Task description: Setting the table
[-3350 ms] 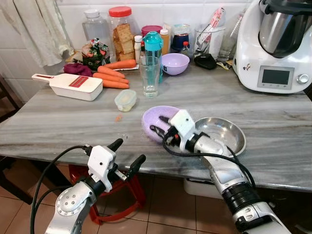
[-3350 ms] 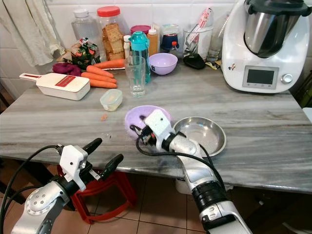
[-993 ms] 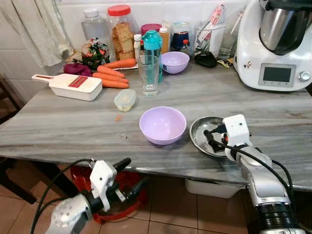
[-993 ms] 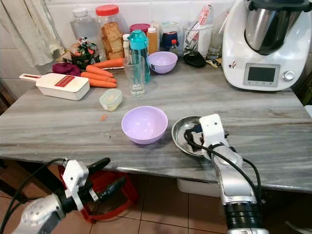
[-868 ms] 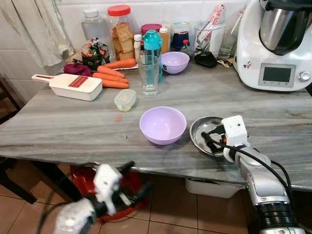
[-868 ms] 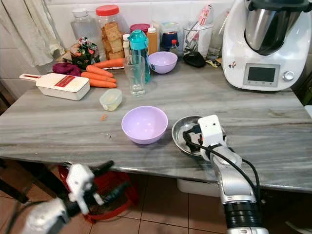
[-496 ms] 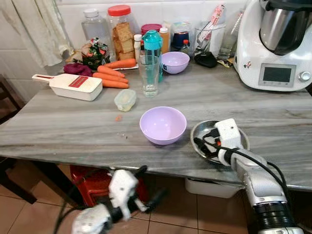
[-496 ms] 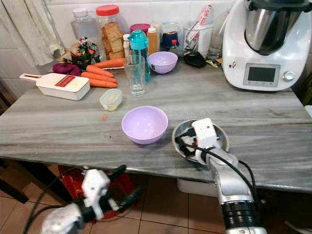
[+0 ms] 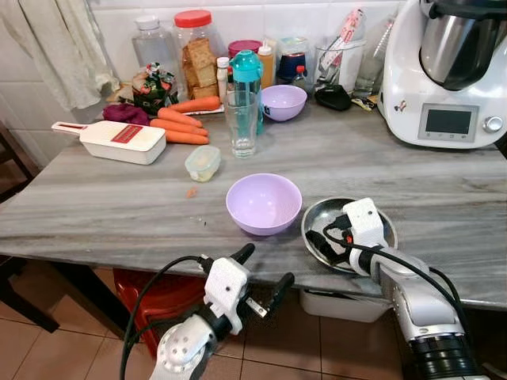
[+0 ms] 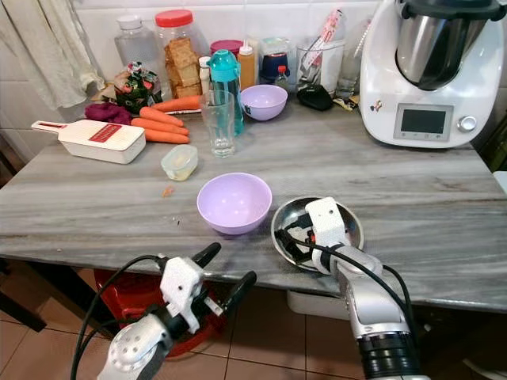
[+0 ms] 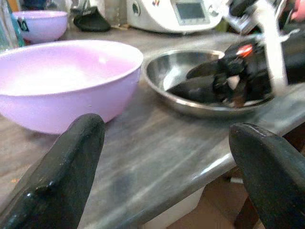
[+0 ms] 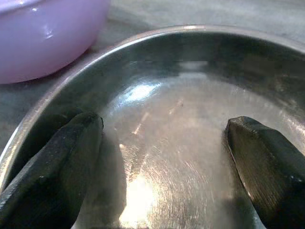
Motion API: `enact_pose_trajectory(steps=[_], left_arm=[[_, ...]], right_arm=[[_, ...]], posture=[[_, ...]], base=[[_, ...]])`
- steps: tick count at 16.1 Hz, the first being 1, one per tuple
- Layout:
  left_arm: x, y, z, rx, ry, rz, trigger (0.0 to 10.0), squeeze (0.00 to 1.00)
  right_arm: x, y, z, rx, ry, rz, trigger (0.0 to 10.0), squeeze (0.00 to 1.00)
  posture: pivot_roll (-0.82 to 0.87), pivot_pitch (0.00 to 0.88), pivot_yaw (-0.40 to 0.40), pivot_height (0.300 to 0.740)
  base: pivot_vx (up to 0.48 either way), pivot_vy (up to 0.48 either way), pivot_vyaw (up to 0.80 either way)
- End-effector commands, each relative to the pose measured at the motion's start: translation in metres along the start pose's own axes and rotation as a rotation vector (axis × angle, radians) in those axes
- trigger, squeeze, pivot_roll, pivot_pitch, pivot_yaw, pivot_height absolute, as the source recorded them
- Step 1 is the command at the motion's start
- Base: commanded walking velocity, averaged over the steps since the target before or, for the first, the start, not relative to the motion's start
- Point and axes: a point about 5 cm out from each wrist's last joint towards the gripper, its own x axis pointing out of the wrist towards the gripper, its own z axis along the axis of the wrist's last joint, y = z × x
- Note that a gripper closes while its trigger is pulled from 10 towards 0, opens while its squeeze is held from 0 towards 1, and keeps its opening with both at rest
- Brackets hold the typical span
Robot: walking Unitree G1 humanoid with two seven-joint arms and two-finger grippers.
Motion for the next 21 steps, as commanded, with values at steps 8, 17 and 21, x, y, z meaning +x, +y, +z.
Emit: enact_pose_trajectory(steps=[8,17,21], left_arm=[[-0.012,0.071,0.038,0.087,0.013,-0.027,10.0,0.00],[-0.043,0.128,0.029,0.028,0.046,-0.026,10.0,0.00],[-0.041,0.123,0.026,0.013,0.025,-0.020,10.0,0.00]], right_arm=[[0.008,0.015,0.009,0.032,-0.019,0.064,10.0,0.00],[0.034,0.024,0.026,0.058,-0.071,0.073,10.0,0.00],[0.038,0.026,0.031,0.053,-0.097,0.072,10.0,0.00]], posture=[[-0.05,0.000,0.049,0.740],[-0.04,0.000,0.048,0.740],[-0.04,0.000,0.048,0.740]], base=[[0.000,0.000,0.00],[0.000,0.000,0.00],[0.000,0.000,0.00]])
